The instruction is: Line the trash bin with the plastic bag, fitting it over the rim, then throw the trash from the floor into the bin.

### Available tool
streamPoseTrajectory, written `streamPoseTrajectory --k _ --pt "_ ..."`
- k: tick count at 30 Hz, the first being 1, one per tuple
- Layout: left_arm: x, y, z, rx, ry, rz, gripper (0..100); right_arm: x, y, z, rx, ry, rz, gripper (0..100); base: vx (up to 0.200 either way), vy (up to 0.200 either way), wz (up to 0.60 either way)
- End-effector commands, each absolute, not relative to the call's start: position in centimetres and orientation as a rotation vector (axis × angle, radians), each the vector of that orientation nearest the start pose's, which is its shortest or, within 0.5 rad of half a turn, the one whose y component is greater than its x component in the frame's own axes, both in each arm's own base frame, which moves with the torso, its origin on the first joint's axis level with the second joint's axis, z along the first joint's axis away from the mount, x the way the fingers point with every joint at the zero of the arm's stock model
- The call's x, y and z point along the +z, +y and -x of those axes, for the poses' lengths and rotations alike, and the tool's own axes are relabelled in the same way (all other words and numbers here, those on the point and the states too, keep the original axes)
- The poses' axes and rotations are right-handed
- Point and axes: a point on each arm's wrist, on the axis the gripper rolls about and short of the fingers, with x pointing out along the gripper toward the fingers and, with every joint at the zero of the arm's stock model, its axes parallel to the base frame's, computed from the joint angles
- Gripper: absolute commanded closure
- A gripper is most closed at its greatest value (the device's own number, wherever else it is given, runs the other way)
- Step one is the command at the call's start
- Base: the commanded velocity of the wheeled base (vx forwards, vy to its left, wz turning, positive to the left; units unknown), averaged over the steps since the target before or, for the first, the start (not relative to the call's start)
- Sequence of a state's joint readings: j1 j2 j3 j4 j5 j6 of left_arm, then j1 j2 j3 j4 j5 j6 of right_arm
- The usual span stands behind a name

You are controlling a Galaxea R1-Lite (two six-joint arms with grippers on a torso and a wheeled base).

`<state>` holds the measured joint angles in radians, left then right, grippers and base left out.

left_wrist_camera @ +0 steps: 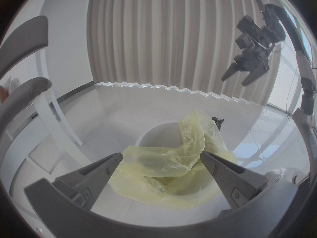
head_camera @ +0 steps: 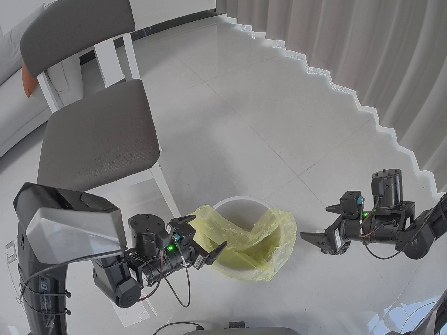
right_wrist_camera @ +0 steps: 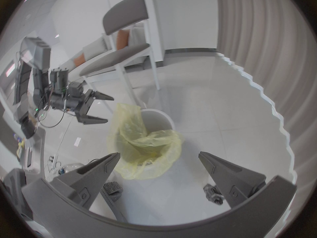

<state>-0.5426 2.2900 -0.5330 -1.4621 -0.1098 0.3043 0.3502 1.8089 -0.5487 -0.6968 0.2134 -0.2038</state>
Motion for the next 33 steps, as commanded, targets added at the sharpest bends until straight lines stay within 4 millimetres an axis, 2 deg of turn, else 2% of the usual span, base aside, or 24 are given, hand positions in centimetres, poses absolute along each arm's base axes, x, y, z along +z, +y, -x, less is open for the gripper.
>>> streamPoseTrajectory --k 1,4,7,9,12,20,33 --pt "0.1 -18.2 -29.4 -0.708 0.201 -0.389 0 12.0 8.9 -25.8 0.541 0.457 0.18 0 0.0 0.0 0.0" --pt "-0.9 -18.4 -29.9 -0.711 0.214 -0.414 0 12.8 8.3 -25.5 0.509 0.453 0.125 0 0.0 0.0 0.0" --pt "-1.0 -18.4 -30.0 -0.71 0.213 -0.422 0 13.1 8.1 -25.5 0.501 0.449 0.114 0 0.0 0.0 0.0" --pt "-1.2 -18.8 -30.1 -0.721 0.217 -0.438 0 13.9 6.7 -25.3 0.461 0.421 0.086 0 0.0 0.0 0.0" --pt "-1.0 -19.2 -29.6 -0.739 0.216 -0.446 0 14.2 6.0 -25.3 0.451 0.412 0.062 0 0.0 0.0 0.0" --pt "-0.6 -20.3 -28.5 -0.791 0.203 -0.495 0 14.7 5.8 -24.7 0.482 0.413 -0.058 0 0.0 0.0 0.0" --pt "-1.7 -22.0 -30.0 -0.806 0.183 -0.592 0 14.6 5.1 -24.1 0.53 0.418 -0.081 0 0.0 0.0 0.0"
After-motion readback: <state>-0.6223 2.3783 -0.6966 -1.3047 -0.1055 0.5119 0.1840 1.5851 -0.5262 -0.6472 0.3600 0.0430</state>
